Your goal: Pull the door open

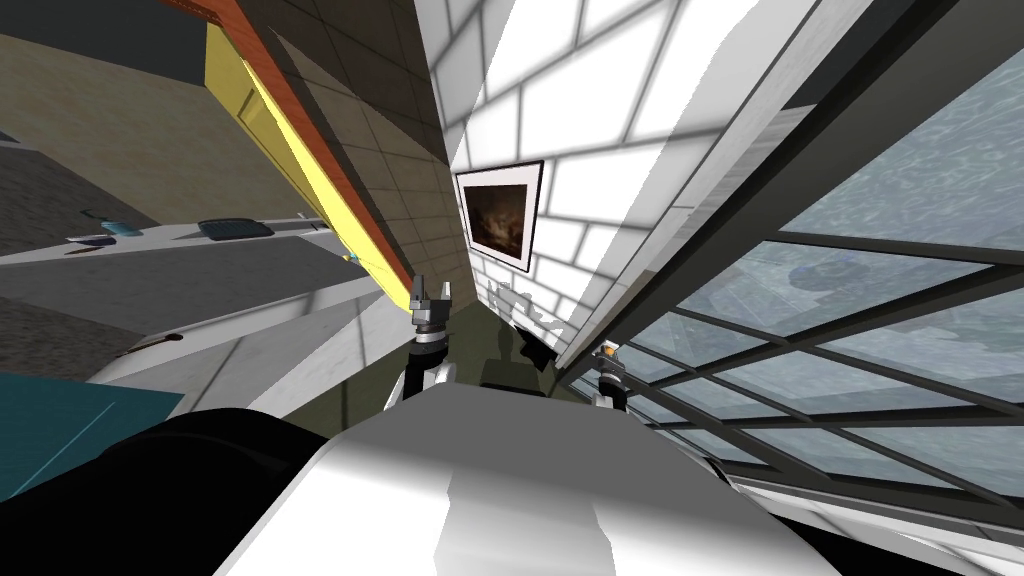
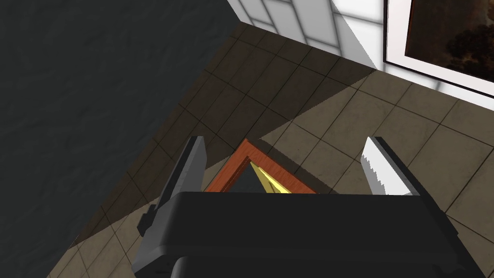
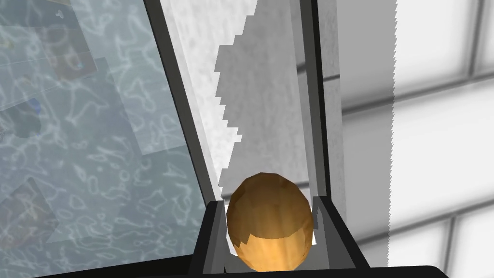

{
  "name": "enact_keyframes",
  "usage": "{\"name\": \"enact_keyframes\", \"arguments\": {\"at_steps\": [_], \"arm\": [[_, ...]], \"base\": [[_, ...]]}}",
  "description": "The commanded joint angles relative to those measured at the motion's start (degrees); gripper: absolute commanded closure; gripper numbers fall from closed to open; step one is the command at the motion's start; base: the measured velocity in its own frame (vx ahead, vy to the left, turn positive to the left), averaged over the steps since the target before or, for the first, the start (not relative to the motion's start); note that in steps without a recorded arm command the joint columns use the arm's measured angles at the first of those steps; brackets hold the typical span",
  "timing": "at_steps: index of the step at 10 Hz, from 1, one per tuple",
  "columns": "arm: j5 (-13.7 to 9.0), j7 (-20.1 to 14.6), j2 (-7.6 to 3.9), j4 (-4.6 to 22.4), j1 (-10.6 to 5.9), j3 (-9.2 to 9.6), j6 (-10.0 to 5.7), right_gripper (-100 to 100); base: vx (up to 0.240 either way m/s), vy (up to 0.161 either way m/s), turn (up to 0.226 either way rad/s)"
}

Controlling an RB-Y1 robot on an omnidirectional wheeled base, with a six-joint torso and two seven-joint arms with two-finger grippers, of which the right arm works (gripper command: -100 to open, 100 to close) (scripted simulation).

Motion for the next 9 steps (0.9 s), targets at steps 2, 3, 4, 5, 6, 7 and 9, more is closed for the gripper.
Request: {"name": "enact_keyframes", "arguments": {"at_steps": [2, 3, 4, 5, 6, 7, 9], "arm": [[-0.53, -4.08, 0.07, -0.64, 0.36, 0.40, 0.22, 100], [-0.73, -5.57, 0.06, -0.75, 0.43, 0.56, 0.25, 100], [-1.01, -7.25, 0.04, -0.91, 0.51, 0.79, 0.31, 100], [-1.29, -8.81, 0.03, -1.07, 0.60, 1.02, 0.36, 100], [-1.29, -9.47, 0.03, -1.07, 0.60, 1.02, 0.36, 100], [-1.57, -11.42, 0.02, -1.23, 0.69, 1.25, 0.41, 100], [-1.85, -13.37, 0.00, -1.38, 0.78, 1.48, 0.47, 100]], "base": [[-0.017, -0.006, 0.017], [-0.018, -0.002, 0.016], [-0.019, -0.001, 0.018], [-0.023, -0.006, 0.024], [-0.018, -0.005, 0.010], [-0.015, -0.004, 0.014], [-0.019, -0.003, 0.016]]}}
